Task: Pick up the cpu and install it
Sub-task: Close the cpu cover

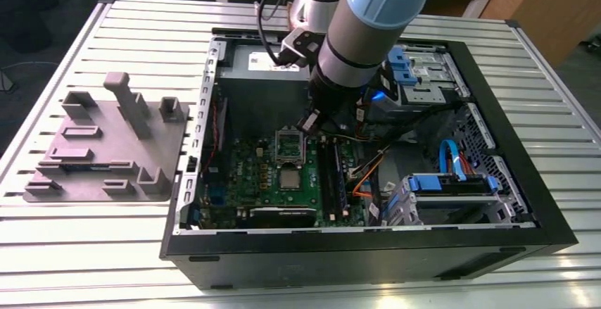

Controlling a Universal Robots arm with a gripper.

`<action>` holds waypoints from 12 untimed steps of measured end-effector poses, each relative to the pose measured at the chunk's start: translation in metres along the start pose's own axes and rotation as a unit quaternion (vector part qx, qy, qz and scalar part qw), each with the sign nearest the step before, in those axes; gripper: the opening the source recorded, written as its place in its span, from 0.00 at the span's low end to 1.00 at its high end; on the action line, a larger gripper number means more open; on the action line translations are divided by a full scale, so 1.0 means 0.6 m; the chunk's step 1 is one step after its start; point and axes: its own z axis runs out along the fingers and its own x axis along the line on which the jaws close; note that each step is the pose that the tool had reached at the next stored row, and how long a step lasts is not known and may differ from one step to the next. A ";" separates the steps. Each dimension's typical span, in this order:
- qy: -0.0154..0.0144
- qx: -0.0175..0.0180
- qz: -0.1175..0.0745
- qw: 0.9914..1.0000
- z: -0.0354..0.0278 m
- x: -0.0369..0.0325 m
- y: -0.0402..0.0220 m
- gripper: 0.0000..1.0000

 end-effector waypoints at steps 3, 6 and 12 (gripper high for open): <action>0.003 0.002 0.000 1.000 0.002 0.000 0.000 0.10; 0.003 0.002 0.000 1.000 0.004 0.001 0.000 0.10; 0.006 0.005 0.001 1.000 0.005 0.003 0.002 0.10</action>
